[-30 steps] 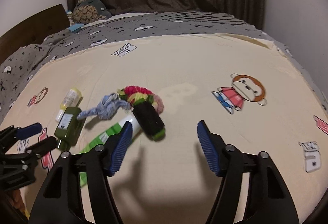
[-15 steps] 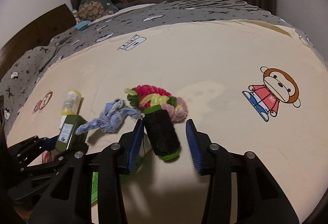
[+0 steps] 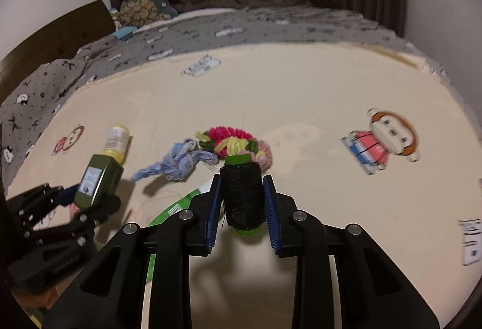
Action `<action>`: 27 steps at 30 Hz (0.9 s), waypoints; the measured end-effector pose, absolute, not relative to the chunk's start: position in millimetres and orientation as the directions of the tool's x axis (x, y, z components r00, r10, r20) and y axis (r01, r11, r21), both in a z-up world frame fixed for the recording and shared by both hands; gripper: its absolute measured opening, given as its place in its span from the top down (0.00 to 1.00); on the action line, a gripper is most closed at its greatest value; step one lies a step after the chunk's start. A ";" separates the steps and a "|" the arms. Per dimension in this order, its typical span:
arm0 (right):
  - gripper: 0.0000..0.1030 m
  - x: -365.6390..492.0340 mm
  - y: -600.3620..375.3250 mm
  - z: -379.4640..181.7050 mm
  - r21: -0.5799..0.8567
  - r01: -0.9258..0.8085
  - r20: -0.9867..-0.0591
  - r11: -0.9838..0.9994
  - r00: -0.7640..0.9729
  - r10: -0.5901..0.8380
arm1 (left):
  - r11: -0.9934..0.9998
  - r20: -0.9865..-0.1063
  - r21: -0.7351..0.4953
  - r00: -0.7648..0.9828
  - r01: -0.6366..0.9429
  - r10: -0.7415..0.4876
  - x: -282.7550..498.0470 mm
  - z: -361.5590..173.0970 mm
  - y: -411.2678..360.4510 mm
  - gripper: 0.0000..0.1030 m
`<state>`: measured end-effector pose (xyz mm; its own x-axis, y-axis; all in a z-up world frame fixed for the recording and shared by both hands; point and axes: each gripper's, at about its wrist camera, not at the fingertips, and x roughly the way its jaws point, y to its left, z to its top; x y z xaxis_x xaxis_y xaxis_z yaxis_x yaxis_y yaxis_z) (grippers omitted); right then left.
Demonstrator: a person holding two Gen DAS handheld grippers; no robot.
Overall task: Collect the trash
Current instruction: 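Grasp the black cylinder with the right tool while the left tool grasps the second green bottle, then carry the green bottle and black cylinder down toward the bin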
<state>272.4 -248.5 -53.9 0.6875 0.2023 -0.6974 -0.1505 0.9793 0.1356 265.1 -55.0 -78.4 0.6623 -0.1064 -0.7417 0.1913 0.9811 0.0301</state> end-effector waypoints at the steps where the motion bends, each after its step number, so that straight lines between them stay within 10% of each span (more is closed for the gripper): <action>1: 0.73 265.9 -249.7 -48.1 0.123 -0.152 -0.688 0.981 0.700 0.194 | 0.980 -0.732 0.039 0.673 0.195 -0.104 261.0 -74.2 -55.4 0.57; 15: 0.72 100.4 -253.9 18.0 -0.141 -0.171 -0.523 0.975 0.849 0.073 | 0.941 -0.560 0.111 0.802 0.321 -0.207 112.2 -17.9 -44.5 0.57; 27: 0.72 -12.0 -234.9 -43.0 -0.010 -0.234 -0.587 0.972 0.788 0.183 | 0.902 -0.599 0.105 0.751 0.418 -0.278 -8.1 -63.2 -40.1 0.57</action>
